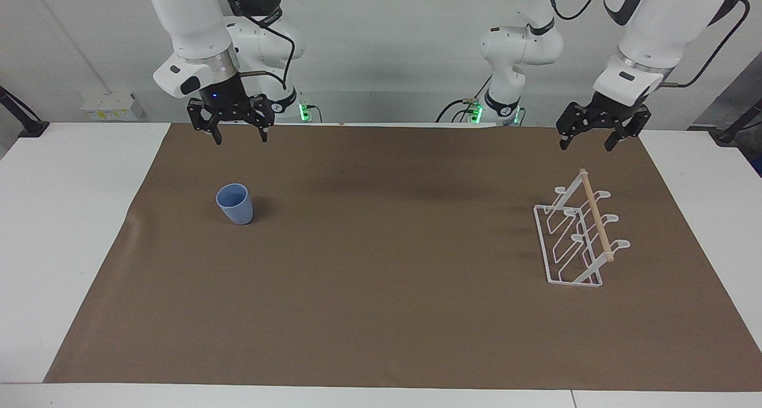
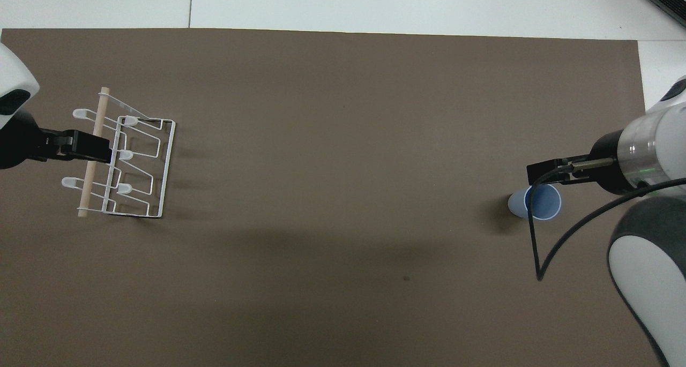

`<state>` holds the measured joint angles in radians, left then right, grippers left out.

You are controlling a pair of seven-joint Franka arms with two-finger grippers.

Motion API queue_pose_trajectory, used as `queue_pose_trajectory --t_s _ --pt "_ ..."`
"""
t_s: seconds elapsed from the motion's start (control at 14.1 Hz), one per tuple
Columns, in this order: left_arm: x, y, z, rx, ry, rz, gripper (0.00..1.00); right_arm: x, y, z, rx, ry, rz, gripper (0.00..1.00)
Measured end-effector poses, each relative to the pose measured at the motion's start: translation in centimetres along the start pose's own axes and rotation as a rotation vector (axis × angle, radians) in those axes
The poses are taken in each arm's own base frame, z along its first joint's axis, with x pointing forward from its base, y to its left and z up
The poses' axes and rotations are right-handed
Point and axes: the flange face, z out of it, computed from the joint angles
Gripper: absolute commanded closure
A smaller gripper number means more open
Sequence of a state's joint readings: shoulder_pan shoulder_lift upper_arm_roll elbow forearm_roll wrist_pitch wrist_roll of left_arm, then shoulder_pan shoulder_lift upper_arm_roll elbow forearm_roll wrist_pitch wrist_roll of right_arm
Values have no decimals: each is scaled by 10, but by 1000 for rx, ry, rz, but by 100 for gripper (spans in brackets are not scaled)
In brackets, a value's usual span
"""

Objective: Hang cup on cup holder
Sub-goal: 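Lower the right gripper onto the light blue cup and grasp it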

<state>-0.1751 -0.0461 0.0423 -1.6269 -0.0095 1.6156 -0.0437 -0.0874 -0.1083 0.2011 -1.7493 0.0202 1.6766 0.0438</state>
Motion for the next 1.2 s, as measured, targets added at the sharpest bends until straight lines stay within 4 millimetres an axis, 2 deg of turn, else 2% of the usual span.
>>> queue_pose_trajectory --t_s 0.85,1.06,1.2 --pt "-1 0 -2 0 3 0 0 0 0 1 0 -2 -17 0" --pt "-1 0 -2 0 3 0 0 -1 10 8 -1 -15 -32 0" --pt "-1 0 -2 0 3 0 0 -5 18 21 -4 -23 -21 0"
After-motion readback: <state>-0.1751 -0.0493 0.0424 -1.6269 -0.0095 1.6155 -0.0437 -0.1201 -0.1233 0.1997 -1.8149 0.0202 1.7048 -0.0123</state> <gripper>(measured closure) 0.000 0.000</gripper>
